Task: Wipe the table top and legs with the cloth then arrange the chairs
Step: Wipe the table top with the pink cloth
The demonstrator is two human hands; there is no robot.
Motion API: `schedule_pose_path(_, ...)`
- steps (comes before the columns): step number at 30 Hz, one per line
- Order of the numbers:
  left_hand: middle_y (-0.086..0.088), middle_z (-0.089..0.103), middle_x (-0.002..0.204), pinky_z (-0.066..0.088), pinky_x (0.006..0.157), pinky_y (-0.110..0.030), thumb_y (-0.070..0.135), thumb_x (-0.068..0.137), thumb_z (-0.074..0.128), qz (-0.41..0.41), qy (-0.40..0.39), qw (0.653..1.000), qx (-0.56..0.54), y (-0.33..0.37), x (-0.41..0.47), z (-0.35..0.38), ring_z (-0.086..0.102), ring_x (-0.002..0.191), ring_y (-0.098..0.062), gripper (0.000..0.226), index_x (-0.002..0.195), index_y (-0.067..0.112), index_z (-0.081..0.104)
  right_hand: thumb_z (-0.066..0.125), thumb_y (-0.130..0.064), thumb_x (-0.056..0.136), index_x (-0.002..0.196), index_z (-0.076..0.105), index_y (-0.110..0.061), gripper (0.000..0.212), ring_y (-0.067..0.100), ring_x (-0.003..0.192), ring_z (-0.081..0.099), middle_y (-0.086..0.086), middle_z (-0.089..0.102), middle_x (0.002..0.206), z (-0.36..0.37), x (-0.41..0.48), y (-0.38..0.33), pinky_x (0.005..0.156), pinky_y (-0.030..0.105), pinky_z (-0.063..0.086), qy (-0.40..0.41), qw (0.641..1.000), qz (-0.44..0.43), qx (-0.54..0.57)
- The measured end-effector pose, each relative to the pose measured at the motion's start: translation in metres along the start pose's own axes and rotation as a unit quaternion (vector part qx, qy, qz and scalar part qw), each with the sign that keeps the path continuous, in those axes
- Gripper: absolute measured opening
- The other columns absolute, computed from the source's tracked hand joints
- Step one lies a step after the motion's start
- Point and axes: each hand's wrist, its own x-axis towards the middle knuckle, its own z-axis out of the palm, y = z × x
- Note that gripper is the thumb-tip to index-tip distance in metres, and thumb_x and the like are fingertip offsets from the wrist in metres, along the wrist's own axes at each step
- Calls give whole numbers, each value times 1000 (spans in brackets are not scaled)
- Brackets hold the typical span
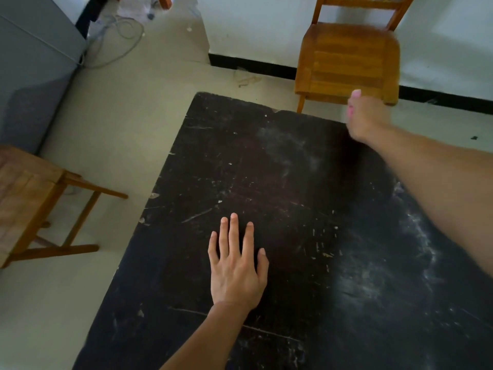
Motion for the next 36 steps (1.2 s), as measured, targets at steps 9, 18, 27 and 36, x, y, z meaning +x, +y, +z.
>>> schedule_pose_path(9,-16,29,154,17,113,-50,45,94,32,1,-15,1000,-6,1,0,-1,23,143,-33,55,138,15,44,51,-2,96,143,47,-16,50,23,140,39,6,44,150,41,-155,-82,119,45,17,-100,885,-448,76)
schedule_pose_path(18,-17,31,152,17,112,-50,44,94,32,22,-3,1000,-14,-2,2,0,22,142,-33,54,137,15,45,27,-32,107,97,54,-9,37,25,71,55,8,53,80,-27,11,-10,64,40,50,-15,998,66,-20)
schedule_pose_path(27,-20,32,151,18,112,-55,41,92,29,34,-21,997,-60,0,6,1,25,141,-36,58,136,8,49,53,-1,94,146,41,-15,54,28,143,34,6,39,151,22,-109,-22,114,47,34,-58,996,66,31)
schedule_pose_path(36,-14,14,159,5,115,-58,35,97,37,71,-69,991,-95,-3,2,-6,4,147,-36,54,148,15,32,49,-6,99,133,57,-8,36,13,106,59,6,64,122,-20,-350,-50,90,8,38,138,925,272,225)
